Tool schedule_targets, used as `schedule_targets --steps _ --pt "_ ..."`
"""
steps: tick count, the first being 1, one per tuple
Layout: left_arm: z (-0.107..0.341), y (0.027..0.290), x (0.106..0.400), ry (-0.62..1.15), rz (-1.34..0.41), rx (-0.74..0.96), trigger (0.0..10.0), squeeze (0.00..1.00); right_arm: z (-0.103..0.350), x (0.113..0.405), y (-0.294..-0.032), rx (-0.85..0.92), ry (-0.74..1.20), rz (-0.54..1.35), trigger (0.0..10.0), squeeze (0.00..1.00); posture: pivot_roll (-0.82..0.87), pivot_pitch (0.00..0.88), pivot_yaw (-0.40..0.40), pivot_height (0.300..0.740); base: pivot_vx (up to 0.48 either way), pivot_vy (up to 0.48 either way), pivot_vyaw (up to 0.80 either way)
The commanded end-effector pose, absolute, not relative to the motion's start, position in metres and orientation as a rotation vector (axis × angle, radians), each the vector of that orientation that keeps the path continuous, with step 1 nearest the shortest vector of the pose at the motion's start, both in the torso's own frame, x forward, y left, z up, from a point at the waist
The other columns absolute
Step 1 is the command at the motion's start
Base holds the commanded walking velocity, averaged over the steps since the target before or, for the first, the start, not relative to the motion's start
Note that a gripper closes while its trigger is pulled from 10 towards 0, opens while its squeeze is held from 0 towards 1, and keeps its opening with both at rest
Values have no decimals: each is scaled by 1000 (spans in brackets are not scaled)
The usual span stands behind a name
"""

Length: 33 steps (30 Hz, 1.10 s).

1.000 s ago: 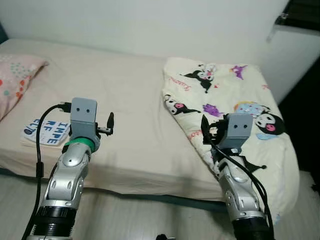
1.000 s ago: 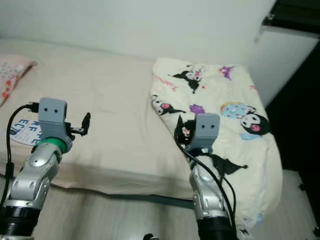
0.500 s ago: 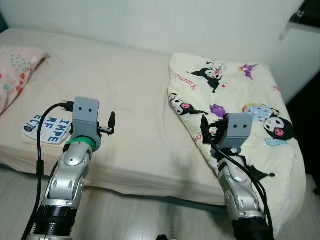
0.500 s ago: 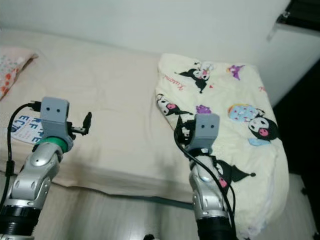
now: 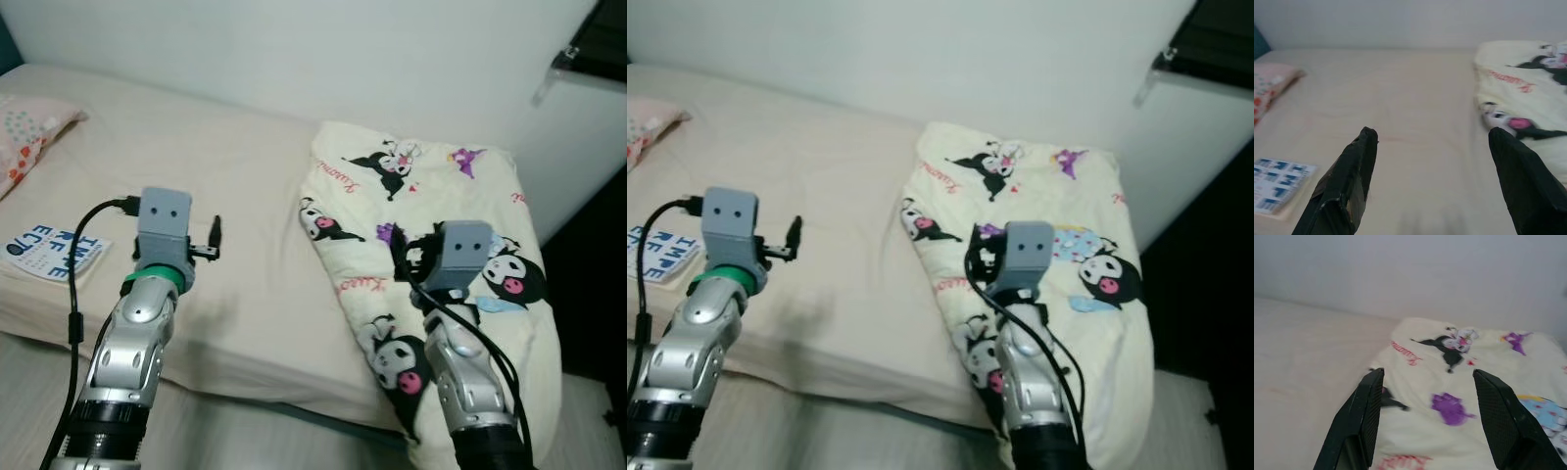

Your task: Clean up the room

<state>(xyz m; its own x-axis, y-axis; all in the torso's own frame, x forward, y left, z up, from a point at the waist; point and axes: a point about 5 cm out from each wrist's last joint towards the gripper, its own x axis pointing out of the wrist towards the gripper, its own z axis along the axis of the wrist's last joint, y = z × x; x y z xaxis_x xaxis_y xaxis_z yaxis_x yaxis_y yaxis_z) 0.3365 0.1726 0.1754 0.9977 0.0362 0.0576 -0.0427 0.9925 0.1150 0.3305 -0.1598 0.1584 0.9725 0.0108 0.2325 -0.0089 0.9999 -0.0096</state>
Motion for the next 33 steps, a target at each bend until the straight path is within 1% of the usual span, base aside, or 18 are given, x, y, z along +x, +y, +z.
schedule_targets --steps 1,5,7,14,19,30,33 --pt "172 170 336 -46 27 123 10000 0 157 329 -167 -11 -228 -12 10000 0 -23 77 9 740 0 -251 0" --pt "171 169 336 -47 23 101 10000 0 157 329 -168 -12 -227 -14 10000 0 -27 80 9 740 0 0 0" --pt "171 169 336 -45 23 97 10000 0 157 329 -168 -12 -226 -15 10000 0 -27 81 9 740 0 277 0" --pt "170 170 336 -42 29 90 10000 0 156 328 -168 -13 -224 -15 10000 0 -27 83 7 740 0 462 0" --pt "170 170 336 -40 31 88 10000 0 156 329 -167 -12 -224 -15 10000 0 -27 82 8 740 0 343 0" --pt "167 168 338 -11 28 98 10000 0 155 328 -169 -7 -218 -28 10000 0 -30 82 14 740 0 0 0" --pt "166 167 339 -6 23 94 10000 0 154 328 -169 -1 -215 -32 10000 0 -30 83 15 740 0 0 -477"
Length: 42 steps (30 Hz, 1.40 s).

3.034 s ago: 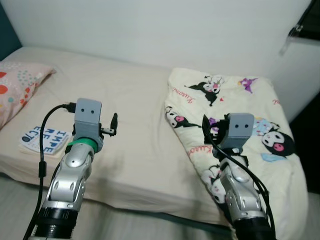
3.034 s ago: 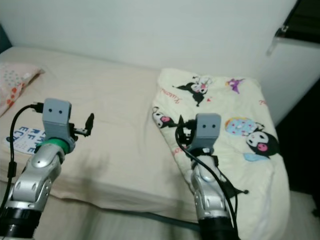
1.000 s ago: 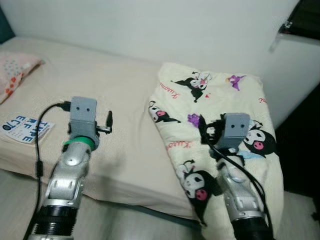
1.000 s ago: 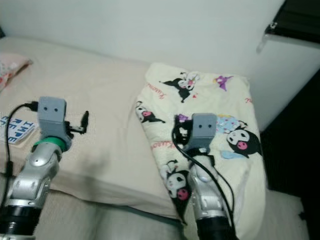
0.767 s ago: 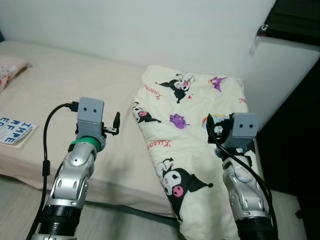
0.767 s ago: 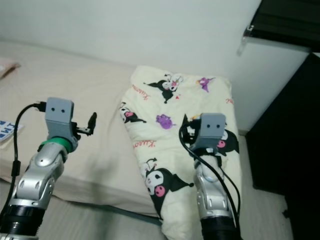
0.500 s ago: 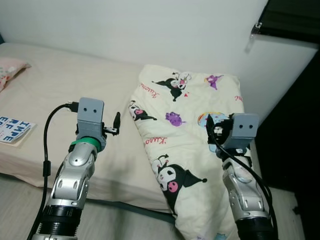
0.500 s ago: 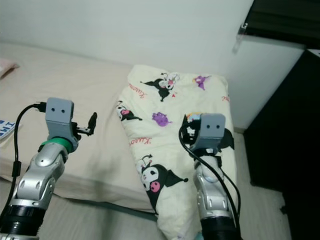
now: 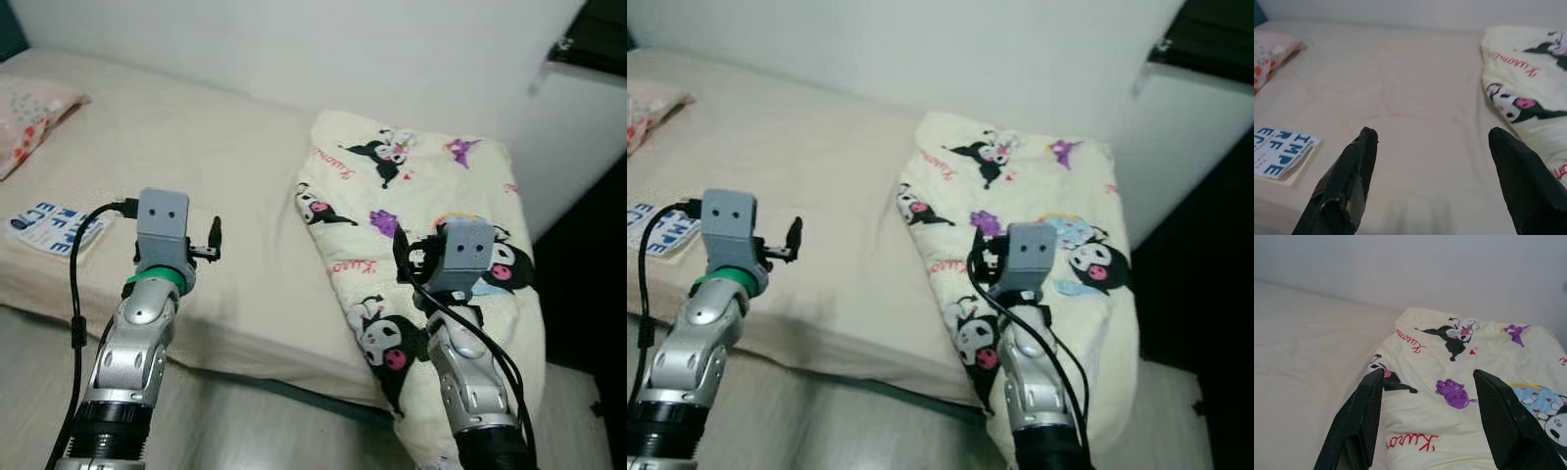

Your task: Clean up the room

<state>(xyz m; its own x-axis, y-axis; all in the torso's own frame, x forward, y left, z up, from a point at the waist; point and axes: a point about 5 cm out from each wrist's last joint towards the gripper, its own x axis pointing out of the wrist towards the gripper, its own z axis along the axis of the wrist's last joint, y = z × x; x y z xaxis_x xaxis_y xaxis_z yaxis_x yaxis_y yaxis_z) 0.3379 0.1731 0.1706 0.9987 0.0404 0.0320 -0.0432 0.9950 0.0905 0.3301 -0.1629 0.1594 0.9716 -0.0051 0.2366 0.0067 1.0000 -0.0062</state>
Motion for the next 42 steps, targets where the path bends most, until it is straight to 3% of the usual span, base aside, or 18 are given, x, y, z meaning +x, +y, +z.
schedule_targets --steps 1,22,38,42 --pt "166 167 339 -6 21 94 10000 0 154 328 -170 0 -214 -33 10000 0 -30 84 16 740 0 0 -700" --pt "168 162 340 -12 3 92 10000 0 153 328 -169 4 -205 -31 10000 0 -32 87 18 740 0 0 -791" --pt "164 162 336 -26 19 117 10000 0 154 329 -158 -23 -211 36 10000 0 -29 86 13 740 0 0 0" --pt "150 160 329 -22 5 251 10000 0 150 328 -154 -11 -202 53 10000 0 -22 87 8 720 0 0 0"
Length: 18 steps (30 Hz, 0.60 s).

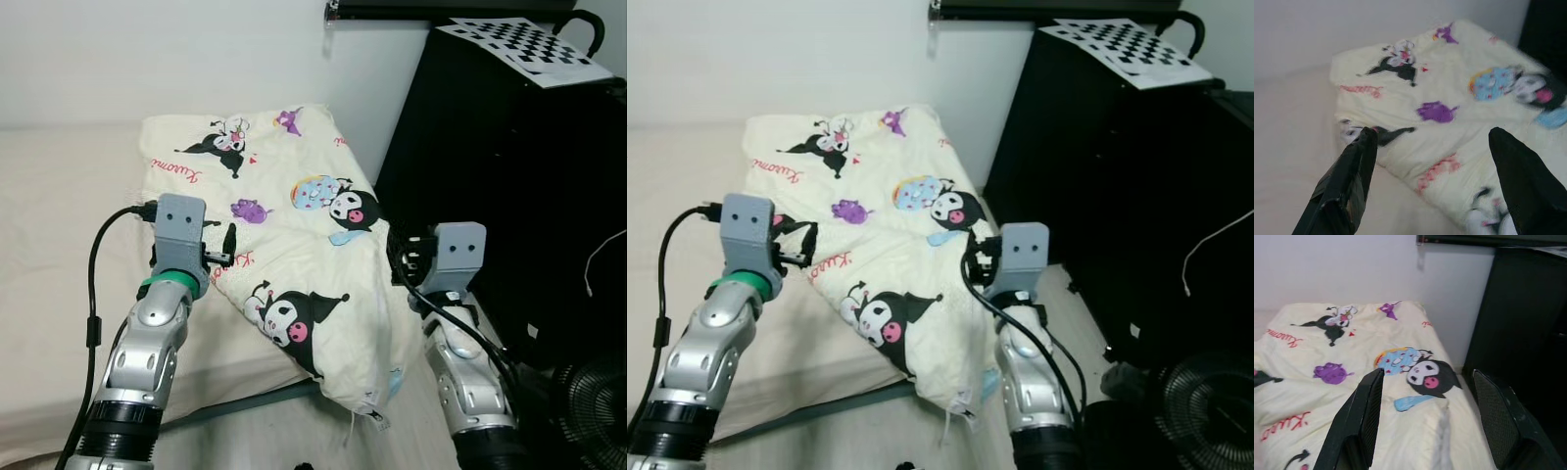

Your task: Clean up the room

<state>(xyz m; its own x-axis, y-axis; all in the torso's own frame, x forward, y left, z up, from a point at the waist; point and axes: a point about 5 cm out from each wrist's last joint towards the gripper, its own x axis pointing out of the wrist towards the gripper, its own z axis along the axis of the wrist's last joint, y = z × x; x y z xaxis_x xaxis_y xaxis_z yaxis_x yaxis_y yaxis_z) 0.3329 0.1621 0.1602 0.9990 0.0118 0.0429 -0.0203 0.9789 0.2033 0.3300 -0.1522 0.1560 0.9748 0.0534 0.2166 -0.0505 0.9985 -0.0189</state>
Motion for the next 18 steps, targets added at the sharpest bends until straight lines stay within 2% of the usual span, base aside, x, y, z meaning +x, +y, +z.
schedule_targets --steps 1,3,5,18 --pt "146 160 327 -21 -3 287 10000 0 149 328 -153 -8 -199 57 10000 0 -22 87 8 715 0 0 0" --pt "136 159 319 -21 -30 386 10000 0 148 328 -151 1 -192 74 10000 0 -21 91 7 705 0 0 0" --pt "133 159 316 -19 -39 401 10000 0 148 328 -150 3 -191 83 10000 0 -20 93 7 700 0 0 0" --pt "143 170 304 -102 -32 410 10000 0 147 330 -140 22 -178 135 10000 0 2 106 -1 640 0 0 0"
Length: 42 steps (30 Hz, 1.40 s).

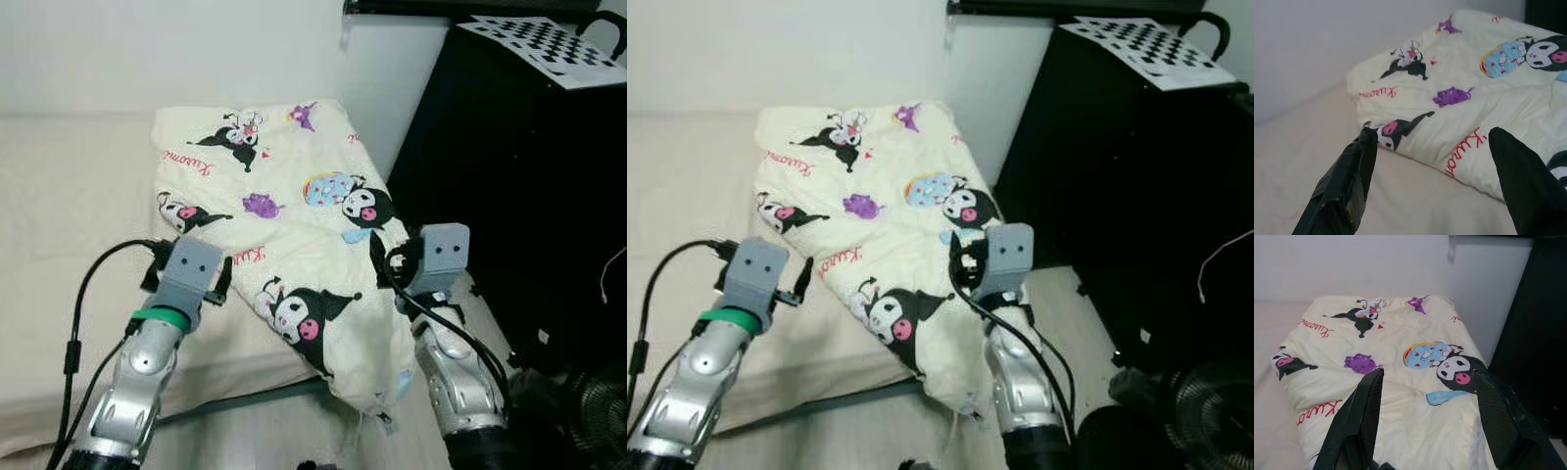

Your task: Clean up the room

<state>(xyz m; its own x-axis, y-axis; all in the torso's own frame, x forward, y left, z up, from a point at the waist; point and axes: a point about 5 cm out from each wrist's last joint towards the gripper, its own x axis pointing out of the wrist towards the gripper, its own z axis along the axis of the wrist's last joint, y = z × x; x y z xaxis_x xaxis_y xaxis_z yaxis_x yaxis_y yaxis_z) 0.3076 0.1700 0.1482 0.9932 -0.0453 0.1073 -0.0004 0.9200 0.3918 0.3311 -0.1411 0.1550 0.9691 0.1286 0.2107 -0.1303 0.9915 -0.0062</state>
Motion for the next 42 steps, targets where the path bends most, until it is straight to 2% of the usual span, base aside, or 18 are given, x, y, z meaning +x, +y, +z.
schedule_targets --steps 1,15,23,27,30,34,35,36,42 --pt "143 171 304 -108 -32 421 10000 0 147 331 -140 23 -178 137 10000 0 2 107 0 635 0 0 0" --pt "147 170 304 -125 -27 423 10000 0 145 331 -142 19 -156 140 10000 0 -1 122 -7 576 0 0 0" --pt "155 174 303 -150 0 416 10000 0 146 343 -149 8 -114 124 10000 0 4 160 -33 541 0 0 -156" --pt "158 175 302 -158 7 417 10000 0 146 348 -153 15 -101 105 10000 0 7 176 -41 541 0 0 -406" --pt "168 185 300 -182 29 443 10000 0 150 365 -165 -1 -76 -7 10000 0 23 218 -56 541 0 0 0" --pt "171 188 300 -188 35 448 10000 0 153 369 -167 -4 -74 -30 10000 0 23 218 -56 541 0 0 0" --pt "174 191 300 -193 42 455 10000 0 157 375 -172 5 -74 -56 10000 965 31 230 -59 541 0 0 0" --pt "177 195 299 -195 49 464 10000 0 160 380 -175 26 -64 -64 10000 1000 45 248 -62 541 0 0 0" --pt "179 202 294 -185 58 486 10000 0 158 389 -190 101 20 -116 10000 1000 67 276 -63 541 0 0 0"
